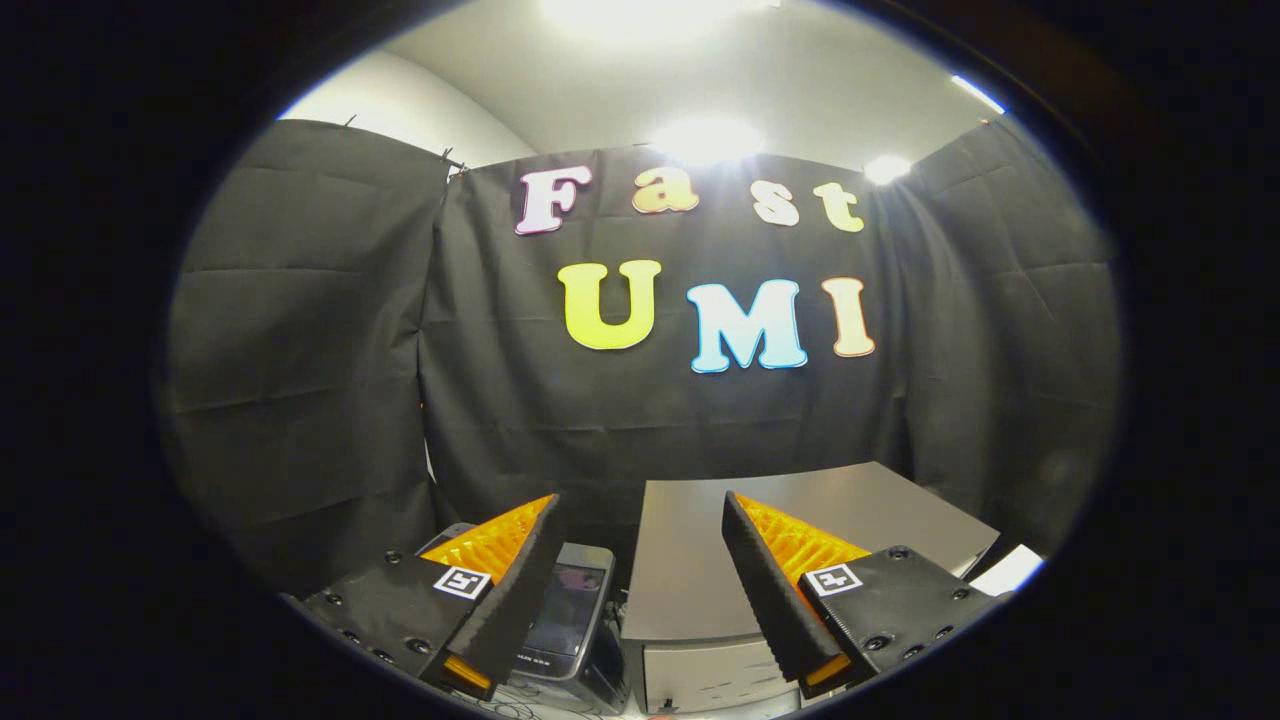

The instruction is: Put the clothes into the washing machine and then close the washing machine lid.

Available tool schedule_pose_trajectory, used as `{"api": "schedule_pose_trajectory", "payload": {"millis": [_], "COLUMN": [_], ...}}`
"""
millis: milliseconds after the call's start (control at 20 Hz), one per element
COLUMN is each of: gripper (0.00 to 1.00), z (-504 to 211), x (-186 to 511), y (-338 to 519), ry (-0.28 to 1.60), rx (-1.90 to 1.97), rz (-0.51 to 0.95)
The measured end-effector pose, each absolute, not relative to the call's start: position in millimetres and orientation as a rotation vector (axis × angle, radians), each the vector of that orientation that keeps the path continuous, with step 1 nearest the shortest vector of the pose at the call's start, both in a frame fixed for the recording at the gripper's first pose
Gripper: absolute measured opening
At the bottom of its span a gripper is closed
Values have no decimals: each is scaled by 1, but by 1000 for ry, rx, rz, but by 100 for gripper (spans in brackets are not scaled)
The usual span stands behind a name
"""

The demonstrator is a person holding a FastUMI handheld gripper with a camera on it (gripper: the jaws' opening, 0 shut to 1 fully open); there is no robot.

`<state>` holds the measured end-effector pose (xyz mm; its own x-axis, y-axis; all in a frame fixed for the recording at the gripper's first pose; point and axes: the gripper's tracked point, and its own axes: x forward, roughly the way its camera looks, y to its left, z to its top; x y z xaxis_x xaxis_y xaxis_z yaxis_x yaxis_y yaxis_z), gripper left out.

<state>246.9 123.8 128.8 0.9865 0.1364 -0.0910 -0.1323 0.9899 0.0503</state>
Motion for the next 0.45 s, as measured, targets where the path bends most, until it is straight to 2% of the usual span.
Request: {"api": "schedule_pose_trajectory", "payload": {"millis": [450], "gripper": [98], "z": [137], "x": [220], "y": [96], "ry": [80], "rx": [64], "rz": [131]}}
